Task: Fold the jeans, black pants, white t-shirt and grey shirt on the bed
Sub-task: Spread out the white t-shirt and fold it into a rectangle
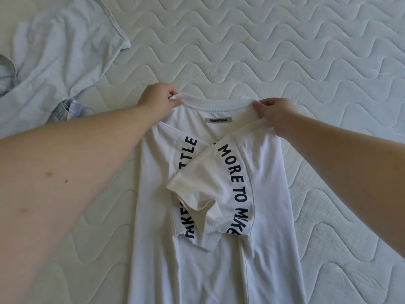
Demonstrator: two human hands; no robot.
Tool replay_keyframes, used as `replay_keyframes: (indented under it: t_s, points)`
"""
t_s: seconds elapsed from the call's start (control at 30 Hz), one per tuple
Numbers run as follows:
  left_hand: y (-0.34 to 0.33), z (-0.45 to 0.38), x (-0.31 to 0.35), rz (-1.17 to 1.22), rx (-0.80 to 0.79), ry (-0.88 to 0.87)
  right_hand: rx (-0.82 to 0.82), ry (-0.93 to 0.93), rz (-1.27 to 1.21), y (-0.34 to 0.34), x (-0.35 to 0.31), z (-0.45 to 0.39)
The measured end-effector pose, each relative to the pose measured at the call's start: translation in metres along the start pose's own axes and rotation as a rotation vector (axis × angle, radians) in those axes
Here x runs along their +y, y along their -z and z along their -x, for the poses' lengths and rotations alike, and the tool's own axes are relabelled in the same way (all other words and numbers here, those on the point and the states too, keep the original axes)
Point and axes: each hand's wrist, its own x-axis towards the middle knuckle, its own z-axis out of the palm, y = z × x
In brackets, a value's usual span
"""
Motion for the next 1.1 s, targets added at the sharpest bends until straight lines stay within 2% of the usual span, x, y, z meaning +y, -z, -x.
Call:
replay_keyframes:
  t_s: [0.3,0.43,0.53,0.6,0.67,0.7,0.73,0.8,0.87,0.93,1.1]
  points:
    - [-0.030,0.000,0.001,-0.305,0.040,0.111,0.046,-0.010,-0.102,-0.010,0.011,0.000]
    - [-0.018,0.002,-0.003,-0.255,0.136,0.192,0.070,0.005,-0.074,-0.010,0.007,0.001]
    - [0.007,0.009,-0.032,-0.073,0.208,0.277,0.050,0.015,-0.053,-0.009,0.006,0.008]
    - [0.022,0.020,-0.054,0.067,0.176,0.272,0.117,0.122,0.138,-0.011,0.003,0.014]
    - [0.031,0.030,-0.069,0.211,0.096,0.248,0.251,0.310,0.399,-0.020,-0.001,0.028]
    - [0.033,0.035,-0.072,0.283,0.045,0.231,0.256,0.389,0.430,-0.029,-0.005,0.039]
    - [0.034,0.039,-0.074,0.324,-0.011,0.210,0.194,0.440,0.421,-0.041,-0.010,0.051]
    - [0.036,0.045,-0.074,0.260,-0.127,0.146,-0.028,0.490,0.408,-0.071,-0.017,0.075]
    - [0.035,0.045,-0.071,0.112,-0.213,0.071,-0.172,0.543,0.519,-0.099,-0.017,0.091]
    - [0.036,0.042,-0.067,0.001,-0.238,0.030,-0.200,0.537,0.643,-0.118,-0.015,0.098]
    - [0.039,0.035,-0.064,-0.178,-0.215,-0.018,-0.101,0.453,0.792,-0.130,-0.015,0.094]
